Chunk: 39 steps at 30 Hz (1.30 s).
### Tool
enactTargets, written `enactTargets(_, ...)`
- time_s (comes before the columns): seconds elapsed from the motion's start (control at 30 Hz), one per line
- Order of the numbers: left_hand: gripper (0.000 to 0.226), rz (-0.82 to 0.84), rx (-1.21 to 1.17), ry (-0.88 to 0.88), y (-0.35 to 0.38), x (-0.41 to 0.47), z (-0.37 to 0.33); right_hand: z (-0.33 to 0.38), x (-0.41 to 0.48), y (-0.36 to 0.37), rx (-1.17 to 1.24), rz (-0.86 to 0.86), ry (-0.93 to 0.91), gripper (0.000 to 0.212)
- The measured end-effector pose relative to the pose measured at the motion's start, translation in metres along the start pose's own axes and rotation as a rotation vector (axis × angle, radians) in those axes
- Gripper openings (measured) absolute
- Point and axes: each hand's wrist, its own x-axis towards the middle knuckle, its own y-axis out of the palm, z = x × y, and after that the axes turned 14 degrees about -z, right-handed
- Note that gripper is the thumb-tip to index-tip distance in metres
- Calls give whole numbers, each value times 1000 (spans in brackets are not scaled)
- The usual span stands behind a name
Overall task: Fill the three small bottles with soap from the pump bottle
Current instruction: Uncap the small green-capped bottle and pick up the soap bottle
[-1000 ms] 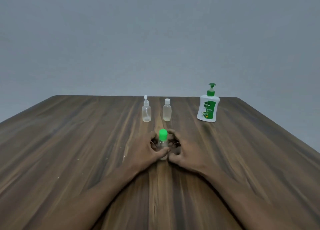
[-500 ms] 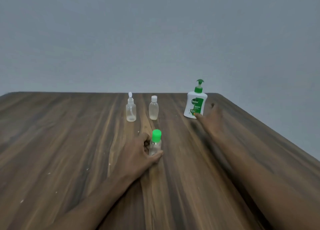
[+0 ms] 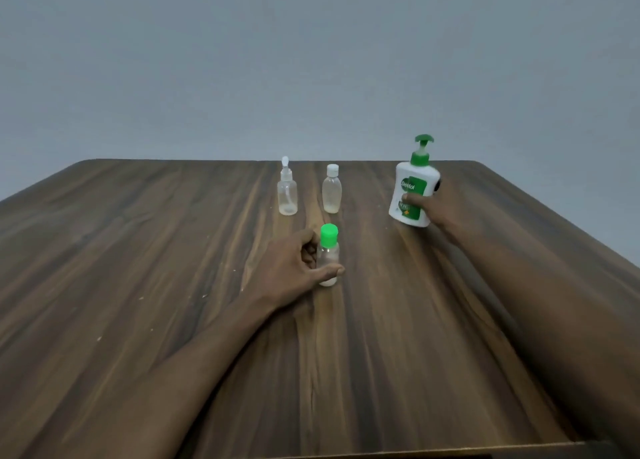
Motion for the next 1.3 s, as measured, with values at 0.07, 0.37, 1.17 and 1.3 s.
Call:
enactTargets(0.07,41,2,6,-1,0,-1,-1,2,-27,-8,1,68,-33,37)
enactTargets(0.37,56,-18,-33,-39,-4,-6,4,7,-138,-25,-7,-34,-170,43)
enactTargets(1.17,39,-66,4,-125,0,-10,2,65,-187,7,-265,-52,-716,57)
enactTargets(1.3,36,-53,-36,-131,-2,-12,-5,101,-174,46,-660,16,-817,53)
